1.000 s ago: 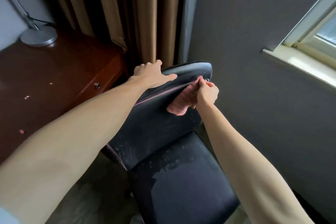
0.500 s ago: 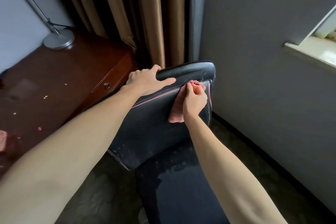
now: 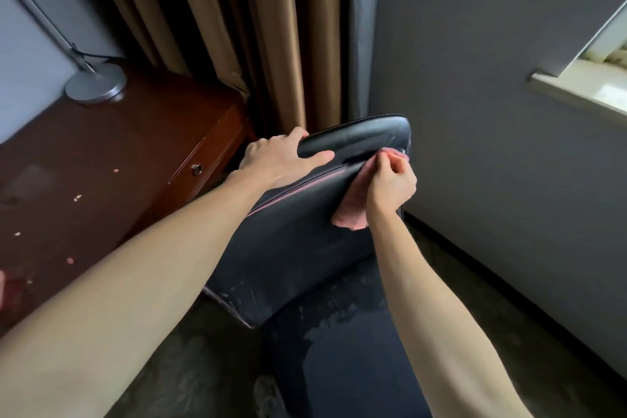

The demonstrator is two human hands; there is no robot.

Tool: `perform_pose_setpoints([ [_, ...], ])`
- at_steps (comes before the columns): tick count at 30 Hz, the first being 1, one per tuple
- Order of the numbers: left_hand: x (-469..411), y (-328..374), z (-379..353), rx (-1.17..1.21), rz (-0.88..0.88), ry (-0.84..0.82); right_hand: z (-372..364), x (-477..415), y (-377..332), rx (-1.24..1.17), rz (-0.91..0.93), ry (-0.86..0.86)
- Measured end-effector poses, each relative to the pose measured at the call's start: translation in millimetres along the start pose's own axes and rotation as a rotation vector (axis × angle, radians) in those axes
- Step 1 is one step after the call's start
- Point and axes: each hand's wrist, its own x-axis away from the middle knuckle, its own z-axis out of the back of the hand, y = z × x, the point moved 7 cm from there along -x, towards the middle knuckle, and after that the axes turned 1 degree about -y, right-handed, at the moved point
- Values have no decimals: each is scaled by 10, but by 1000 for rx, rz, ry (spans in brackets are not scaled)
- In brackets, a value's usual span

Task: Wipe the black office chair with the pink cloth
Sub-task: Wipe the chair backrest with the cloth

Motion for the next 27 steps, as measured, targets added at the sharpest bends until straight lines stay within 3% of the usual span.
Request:
perform_pose_setpoints([
  [5, -39, 74, -29, -28, 0, 7, 123, -188, -13, 62, -49, 51],
  [14, -94, 53, -3, -47, 2, 28, -220, 308, 3, 163, 124, -200],
  [18, -78, 69, 9, -38, -20, 22, -90, 84, -49, 163, 169, -129],
  [21, -88, 76, 0, -43, -19, 20, 54, -163, -1, 157, 74, -6],
  [27, -138, 104, 4, -43, 20, 19, -9, -179, 17, 198, 74, 0],
])
